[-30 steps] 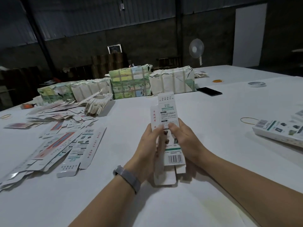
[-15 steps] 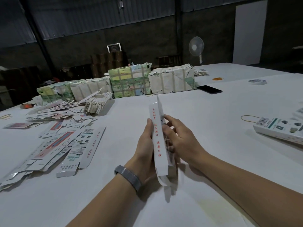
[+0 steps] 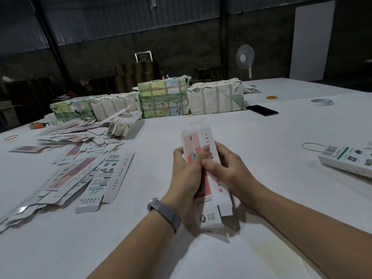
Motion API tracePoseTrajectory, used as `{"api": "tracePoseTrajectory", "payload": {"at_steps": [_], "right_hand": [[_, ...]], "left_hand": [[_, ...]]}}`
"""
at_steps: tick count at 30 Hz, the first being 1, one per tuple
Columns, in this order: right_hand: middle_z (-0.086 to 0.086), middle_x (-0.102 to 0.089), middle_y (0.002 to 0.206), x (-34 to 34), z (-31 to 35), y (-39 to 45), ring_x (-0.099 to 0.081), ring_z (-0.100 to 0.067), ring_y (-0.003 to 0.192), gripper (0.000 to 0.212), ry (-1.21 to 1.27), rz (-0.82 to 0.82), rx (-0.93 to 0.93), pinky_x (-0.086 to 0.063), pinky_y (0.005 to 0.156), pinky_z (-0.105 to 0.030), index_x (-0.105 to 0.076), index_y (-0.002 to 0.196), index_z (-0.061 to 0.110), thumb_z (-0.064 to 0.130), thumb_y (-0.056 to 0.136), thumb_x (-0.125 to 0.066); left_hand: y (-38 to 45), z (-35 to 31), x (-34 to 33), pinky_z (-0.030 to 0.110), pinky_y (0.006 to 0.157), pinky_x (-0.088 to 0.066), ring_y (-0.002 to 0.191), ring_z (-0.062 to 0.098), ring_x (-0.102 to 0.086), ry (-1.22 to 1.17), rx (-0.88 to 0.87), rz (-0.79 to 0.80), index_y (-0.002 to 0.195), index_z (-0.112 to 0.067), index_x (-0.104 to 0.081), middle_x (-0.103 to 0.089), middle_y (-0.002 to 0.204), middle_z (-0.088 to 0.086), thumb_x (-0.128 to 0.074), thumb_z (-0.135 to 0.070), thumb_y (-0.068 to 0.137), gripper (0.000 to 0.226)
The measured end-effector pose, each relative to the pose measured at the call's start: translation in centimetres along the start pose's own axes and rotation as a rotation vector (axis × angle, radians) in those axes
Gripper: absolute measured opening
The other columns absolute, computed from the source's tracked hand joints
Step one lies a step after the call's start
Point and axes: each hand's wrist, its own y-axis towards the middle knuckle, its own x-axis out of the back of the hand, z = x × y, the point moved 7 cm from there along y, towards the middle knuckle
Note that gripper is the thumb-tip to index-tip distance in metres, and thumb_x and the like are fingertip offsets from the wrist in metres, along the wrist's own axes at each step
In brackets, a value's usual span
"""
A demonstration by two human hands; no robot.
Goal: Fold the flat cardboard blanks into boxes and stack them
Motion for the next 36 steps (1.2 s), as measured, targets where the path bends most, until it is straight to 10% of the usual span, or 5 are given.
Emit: {"api": "tracePoseTrajectory", "payload": {"at_steps": [11,15,28,36], "right_hand": [[0.005,-0.076,0.094,1.2,-1.0,0.2,-0.076,-0.023,0.082,0.024,-0.068,-0.024,-0.097,-0.061,0.066,-0.031,-0.059,0.112,0.039,0.025,0.092,-0.059],[0.002,-0.076,0.093,1.0,-1.1,0.2,-0.076,-0.023,0.084,0.035,-0.041,-0.018,-0.112,-0.062,0.069,-0.034,-0.06,0.118,0.033,0.037,0.083,-0.055],[-0.002,-0.073,0.095,0.9,-0.7,0.4,-0.075,-0.025,0.087,0.042,0.097,-0.045,-0.108,-0.061,0.075,-0.034,-0.06,0.12,0.035,0.06,0.089,-0.047],[-0.001,-0.075,0.091,1.8,-1.1,0.4,-0.075,-0.026,0.079,0.026,0.051,-0.138,-0.133,-0.06,0.068,-0.032,-0.058,0.119,0.026,0.04,0.104,-0.042]], "left_hand": [[0.9,0.8,0.4,0.04,0.07,-0.063,0.079,0.029,-0.077,0.096,0.033,0.036,0.119,-0.018,-0.057,-0.076,0.093,0.011,-0.033,-0.057,0.104,0.048],[0.8,0.5,0.5,0.048,0.08,-0.063,0.082,0.034,-0.076,0.107,0.0,0.037,0.117,-0.011,-0.059,-0.073,0.098,0.021,-0.037,-0.066,0.09,0.065],[0.2,-0.9,-0.4,0.018,0.059,-0.056,0.073,0.011,-0.075,0.309,-0.249,0.096,0.119,-0.04,-0.043,-0.074,0.082,-0.021,-0.042,-0.042,0.105,0.013],[-0.5,-0.4,-1.3,0.021,0.064,-0.058,0.076,0.015,-0.076,0.284,-0.212,0.203,0.129,-0.038,-0.039,-0.075,0.084,-0.014,-0.043,-0.046,0.103,0.027]]}}
